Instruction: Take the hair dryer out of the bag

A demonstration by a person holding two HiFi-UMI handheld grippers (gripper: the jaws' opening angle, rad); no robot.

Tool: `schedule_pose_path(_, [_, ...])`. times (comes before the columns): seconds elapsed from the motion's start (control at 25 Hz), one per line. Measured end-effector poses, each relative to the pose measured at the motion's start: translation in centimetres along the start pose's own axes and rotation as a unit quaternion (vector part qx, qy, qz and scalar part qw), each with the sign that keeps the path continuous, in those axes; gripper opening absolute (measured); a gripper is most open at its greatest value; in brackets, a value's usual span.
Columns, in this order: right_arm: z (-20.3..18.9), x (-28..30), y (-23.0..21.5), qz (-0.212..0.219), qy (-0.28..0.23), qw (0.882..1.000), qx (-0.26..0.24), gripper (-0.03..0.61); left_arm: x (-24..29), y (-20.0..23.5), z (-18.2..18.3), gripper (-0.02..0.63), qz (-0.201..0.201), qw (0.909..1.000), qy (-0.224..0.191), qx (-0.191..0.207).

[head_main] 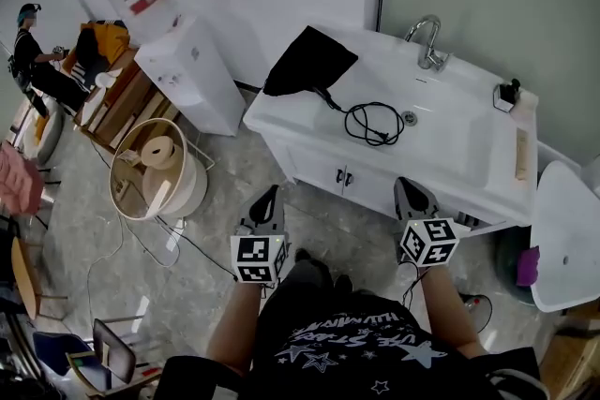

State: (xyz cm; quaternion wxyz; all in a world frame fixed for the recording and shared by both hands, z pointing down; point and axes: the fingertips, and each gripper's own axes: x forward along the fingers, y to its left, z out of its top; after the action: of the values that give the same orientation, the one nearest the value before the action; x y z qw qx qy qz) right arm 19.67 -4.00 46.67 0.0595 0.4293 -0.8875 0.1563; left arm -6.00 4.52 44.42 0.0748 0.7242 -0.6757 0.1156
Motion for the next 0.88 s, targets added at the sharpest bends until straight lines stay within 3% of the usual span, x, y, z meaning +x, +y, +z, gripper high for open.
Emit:
schedule_pose_path(0.48, [0.7,6.4,-2.0,-0.013,0.015,1.000,-0.004,0.006,7.5,3.0,1.2,0.011,-0.025,0.9996,-0.009,0.008])
schedule_pose_path(0.68, [2.6,11.3,-1.8,-0.013,0.011,1.000,-0.008,0.006,11.9,5.9,1.8,0.012,-0.047,0.9988,-0.006,-0.011])
schedule_pose_path(0.88, [3.5,15.6,-1.9,-0.020,0.020,1.000,-0.007,0.006,15.9,8.8,2.3,0.012,-0.060,0.9982,0.004,0.005])
